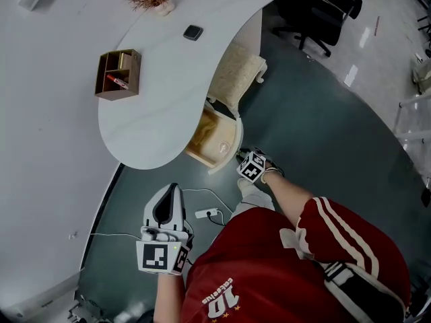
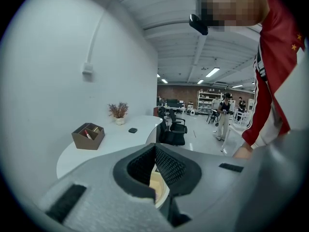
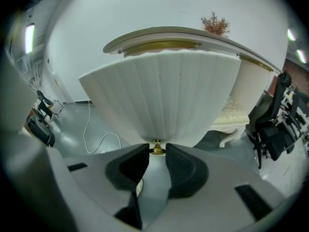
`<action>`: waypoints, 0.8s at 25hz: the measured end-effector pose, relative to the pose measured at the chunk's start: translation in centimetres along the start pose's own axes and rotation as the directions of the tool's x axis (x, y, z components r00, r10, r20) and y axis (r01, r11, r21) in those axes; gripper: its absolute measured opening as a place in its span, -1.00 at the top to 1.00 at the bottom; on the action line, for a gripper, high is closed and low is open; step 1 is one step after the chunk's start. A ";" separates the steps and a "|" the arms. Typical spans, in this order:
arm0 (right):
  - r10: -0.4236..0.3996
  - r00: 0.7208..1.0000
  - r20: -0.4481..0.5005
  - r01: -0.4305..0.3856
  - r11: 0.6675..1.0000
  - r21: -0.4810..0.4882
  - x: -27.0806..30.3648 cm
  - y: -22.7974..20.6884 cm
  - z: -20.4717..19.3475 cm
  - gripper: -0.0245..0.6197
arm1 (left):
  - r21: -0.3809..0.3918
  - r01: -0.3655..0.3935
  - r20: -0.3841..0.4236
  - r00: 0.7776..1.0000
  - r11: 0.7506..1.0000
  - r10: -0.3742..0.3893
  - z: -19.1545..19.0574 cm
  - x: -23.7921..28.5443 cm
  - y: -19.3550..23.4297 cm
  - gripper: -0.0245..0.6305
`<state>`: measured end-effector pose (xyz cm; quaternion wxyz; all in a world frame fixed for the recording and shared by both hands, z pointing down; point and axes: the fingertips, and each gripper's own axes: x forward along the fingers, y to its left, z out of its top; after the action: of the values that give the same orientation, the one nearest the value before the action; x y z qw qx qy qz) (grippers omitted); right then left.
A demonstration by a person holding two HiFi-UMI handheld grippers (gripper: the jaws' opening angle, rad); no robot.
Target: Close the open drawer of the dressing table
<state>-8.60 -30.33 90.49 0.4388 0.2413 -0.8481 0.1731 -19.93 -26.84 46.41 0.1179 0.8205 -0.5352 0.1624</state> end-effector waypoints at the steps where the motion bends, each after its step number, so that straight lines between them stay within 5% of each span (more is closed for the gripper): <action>1: -0.001 1.000 0.010 0.001 1.000 0.007 0.0 0.0 0.2 0.59 | 0.002 -0.002 0.003 1.000 1.000 0.002 0.2 0.0 0.0 0.93; 20: 0.021 0.984 0.179 -0.031 0.998 0.055 3.0 -0.6 5.8 0.60 | -0.041 -0.047 0.002 0.999 0.998 0.047 0.7 1.1 2.6 0.93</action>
<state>-13.59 -34.51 89.82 0.3518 0.2573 -0.8816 0.1810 -21.82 -29.05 46.26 0.1302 0.8053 -0.5577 0.1530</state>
